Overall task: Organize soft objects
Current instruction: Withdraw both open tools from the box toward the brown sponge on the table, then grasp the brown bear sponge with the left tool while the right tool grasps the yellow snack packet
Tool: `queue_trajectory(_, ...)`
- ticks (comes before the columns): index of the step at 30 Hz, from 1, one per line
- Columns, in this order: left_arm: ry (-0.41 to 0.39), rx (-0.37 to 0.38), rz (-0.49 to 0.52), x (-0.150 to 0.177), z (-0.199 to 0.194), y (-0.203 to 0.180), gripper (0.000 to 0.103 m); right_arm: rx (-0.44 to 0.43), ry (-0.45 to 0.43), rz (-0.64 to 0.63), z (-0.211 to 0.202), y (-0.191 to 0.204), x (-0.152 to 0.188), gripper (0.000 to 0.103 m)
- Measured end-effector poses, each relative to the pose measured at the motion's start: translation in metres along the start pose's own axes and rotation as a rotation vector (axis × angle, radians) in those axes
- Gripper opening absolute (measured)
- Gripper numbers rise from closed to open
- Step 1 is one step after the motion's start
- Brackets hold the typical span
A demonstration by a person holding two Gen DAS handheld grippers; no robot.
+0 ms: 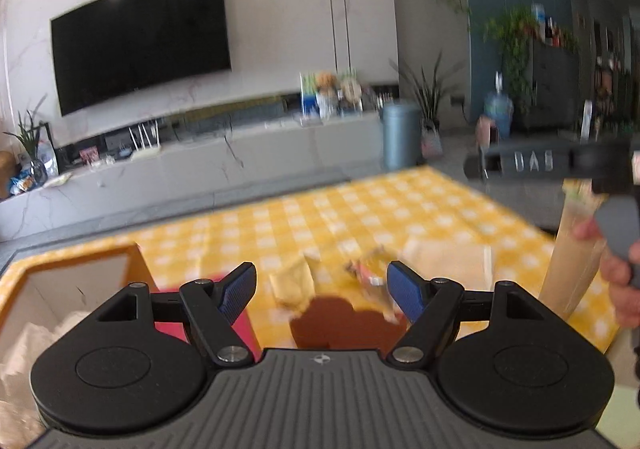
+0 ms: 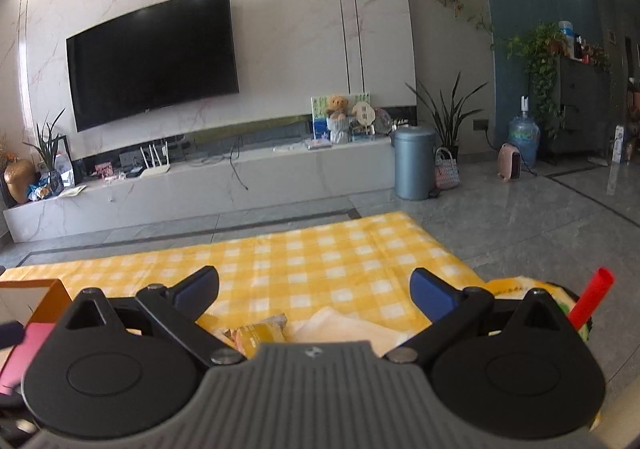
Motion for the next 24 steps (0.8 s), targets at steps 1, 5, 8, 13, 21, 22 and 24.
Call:
queue_trajectory(1, 0.03, -0.001, 0.007, 0.006, 0.006, -0.005, 0.088, -0.002, 0.012, 0.001, 0.006, 0.0, 0.004, 0.1)
queue_trajectory(5, 0.114, 0.021, -0.007, 0.024, 0.027, -0.021, 0.088, -0.011, 0.037, 0.041, 0.03, 0.001, 0.016, 0.1)
queue_trajectory(8, 0.168, 0.058, -0.054, 0.032, 0.041, -0.032, 0.088, -0.03, 0.037, 0.063, 0.05, 0.004, 0.021, 0.1)
queue_trajectory(13, 0.258, 0.067, -0.161, 0.041, 0.069, -0.034, 0.088, -0.059, 0.108, -0.013, 0.081, 0.016, 0.044, 0.1)
queue_trajectory(21, 0.29, -0.028, -0.219, 0.054, 0.095, -0.04, 0.088, -0.102, 0.263, -0.095, 0.124, 0.019, 0.071, 0.099)
queue_trajectory(22, 0.28, -0.043, -0.21, 0.054, 0.096, -0.041, 0.089, -0.097, 0.273, -0.094, 0.129, 0.019, 0.073, 0.099)
queue_trajectory(24, 0.279, -0.063, -0.187, 0.053, 0.098, -0.043, 0.09, -0.079, 0.296, -0.073, 0.139, 0.015, 0.076, 0.099)
Point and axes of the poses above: each gripper's, at about its wrist camera, not at the fingertips, and z roughly the way its jaws point, y to its left, x to its underside, the point moved 8 cm from there along z, roughly the way its jaws point, and after that the axes turned 3 degrees about -x, right-handed, at the moved point
